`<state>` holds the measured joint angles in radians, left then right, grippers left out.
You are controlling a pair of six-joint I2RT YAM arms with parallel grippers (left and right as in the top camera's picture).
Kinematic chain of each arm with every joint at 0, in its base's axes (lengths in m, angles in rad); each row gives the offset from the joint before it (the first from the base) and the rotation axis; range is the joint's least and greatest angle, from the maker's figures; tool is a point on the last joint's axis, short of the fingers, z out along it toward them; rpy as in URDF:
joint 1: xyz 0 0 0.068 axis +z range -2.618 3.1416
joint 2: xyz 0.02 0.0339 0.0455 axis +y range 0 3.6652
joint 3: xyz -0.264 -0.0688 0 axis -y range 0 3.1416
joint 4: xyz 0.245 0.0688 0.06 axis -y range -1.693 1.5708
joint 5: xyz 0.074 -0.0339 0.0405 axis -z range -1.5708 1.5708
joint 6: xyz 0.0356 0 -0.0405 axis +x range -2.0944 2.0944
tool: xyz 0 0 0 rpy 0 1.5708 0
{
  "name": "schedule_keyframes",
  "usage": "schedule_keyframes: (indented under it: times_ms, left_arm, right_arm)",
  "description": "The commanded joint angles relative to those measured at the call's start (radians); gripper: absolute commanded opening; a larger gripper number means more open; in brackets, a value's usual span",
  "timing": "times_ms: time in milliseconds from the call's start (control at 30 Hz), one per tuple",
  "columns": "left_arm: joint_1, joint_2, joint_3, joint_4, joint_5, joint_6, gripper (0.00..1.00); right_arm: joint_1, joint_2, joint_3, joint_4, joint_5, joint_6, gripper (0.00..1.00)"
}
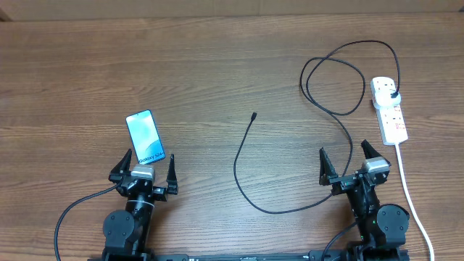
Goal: Plug charger to phone and switch on socket
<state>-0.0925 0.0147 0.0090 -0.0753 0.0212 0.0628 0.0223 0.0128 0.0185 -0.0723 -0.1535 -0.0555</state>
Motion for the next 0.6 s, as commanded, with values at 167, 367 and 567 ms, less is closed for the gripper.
schedule_keyframes:
  times_ms: [167,367,567]
  left_arm:
    - [-0.011,-0.010,-0.004,0.009,0.057,0.020,1.00]
    - [-0.011,-0.010,0.010,0.027,0.057,0.020,1.00]
    - [-0.011,0.001,0.059,0.016,0.057,0.020,1.00]
  right_arm:
    - [0.006,-0.010,-0.011,0.003,-0.004,0.002,1.00]
    - [0.006,-0.010,-0.011,0.003,-0.004,0.002,1.00]
    - [0.006,-0.010,-0.011,0.003,-0.004,0.002,1.00]
